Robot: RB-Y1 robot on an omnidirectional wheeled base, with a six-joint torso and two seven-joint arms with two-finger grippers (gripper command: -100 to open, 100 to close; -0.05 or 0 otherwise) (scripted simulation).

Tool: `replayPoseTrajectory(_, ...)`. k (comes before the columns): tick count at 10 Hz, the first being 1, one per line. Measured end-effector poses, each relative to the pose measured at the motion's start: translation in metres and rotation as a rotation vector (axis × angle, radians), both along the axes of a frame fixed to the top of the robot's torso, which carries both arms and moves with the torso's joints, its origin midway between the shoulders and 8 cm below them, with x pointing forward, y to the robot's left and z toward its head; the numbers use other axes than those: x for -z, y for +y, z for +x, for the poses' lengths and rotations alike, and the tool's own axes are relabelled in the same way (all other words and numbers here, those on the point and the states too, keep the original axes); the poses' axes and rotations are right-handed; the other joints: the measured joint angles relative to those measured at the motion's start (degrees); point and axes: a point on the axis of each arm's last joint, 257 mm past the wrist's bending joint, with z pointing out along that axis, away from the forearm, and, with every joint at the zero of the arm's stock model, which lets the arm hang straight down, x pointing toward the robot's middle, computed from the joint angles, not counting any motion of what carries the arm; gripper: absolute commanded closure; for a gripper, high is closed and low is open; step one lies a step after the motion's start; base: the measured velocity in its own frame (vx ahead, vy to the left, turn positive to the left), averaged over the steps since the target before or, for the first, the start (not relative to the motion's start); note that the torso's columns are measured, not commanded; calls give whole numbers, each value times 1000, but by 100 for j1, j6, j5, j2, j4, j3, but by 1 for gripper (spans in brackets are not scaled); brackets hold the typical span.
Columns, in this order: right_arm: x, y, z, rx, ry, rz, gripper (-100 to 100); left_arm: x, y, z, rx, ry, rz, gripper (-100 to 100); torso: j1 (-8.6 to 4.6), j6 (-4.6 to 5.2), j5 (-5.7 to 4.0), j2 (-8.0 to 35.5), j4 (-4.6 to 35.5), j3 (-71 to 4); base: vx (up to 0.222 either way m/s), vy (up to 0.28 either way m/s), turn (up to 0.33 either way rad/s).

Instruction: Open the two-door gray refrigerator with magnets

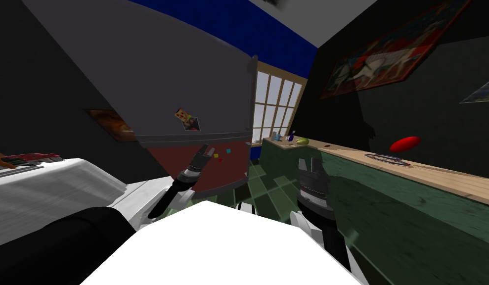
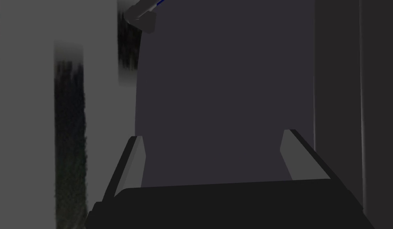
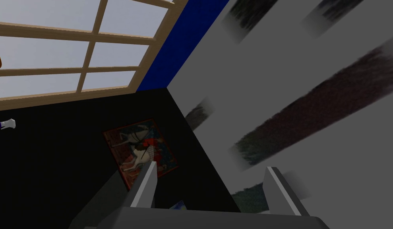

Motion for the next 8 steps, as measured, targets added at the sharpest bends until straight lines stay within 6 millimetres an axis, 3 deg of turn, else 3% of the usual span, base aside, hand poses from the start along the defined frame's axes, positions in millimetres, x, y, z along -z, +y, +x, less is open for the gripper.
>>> replayPoseTrajectory(8, 0, 0, 0, 0, 0, 0, 0, 9, 16, 10, 46, 132, 99, -100, 0, 1, 0, 3, 0, 1, 80, -35, 37)
